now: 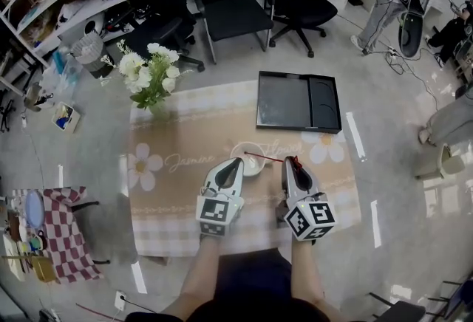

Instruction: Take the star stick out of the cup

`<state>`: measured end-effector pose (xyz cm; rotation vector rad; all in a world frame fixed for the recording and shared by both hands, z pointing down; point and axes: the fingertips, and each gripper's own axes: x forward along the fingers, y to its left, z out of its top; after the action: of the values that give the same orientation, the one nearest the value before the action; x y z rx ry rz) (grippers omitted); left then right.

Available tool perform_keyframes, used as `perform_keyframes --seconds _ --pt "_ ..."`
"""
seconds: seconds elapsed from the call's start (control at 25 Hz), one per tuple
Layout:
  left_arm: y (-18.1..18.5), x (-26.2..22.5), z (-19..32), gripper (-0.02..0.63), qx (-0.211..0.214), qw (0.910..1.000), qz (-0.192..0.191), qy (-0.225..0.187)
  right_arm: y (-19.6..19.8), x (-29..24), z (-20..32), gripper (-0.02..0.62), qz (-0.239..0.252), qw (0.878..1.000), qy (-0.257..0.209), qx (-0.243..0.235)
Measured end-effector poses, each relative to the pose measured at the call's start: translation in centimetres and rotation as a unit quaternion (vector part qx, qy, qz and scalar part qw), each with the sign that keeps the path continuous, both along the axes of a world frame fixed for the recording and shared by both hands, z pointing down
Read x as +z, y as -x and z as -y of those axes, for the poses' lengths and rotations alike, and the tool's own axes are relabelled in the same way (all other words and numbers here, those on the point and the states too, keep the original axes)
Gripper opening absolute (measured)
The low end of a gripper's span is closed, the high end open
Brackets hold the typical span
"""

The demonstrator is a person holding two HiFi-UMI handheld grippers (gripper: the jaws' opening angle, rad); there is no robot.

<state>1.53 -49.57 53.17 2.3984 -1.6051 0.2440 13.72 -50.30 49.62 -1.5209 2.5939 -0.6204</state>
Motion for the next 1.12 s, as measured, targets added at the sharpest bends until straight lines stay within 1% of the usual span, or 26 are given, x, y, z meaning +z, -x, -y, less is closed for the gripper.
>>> perform_keyframes --seconds 0.24,0.68,0.84,1.12 --pt "1.0 -1.4 -0.8 0.012 -0.004 0.9998 0.0 -0.018 0.2 -1.5 -0.9 0.015 -0.003 1.0 -0.019 0.004" --pt "2.1 -4.8 -1.6 0.012 0.001 0.9984 -0.004 -0.057 0.4 -5.5 -2.6 0.015 0.007 0.998 -0.059 0.018" --pt "2.6 -6.0 -1.6 0.012 -0.005 0.9977 -0.006 -0.067 -0.3 -6.6 -3.2 0.015 0.007 0.997 -0.076 0.032" --pt "1.1 -6.9 -2.2 0.012 0.024 0.9965 -0.012 -0.079 -3.0 -8.8 -4.8 0.015 0.002 0.991 -0.106 0.079"
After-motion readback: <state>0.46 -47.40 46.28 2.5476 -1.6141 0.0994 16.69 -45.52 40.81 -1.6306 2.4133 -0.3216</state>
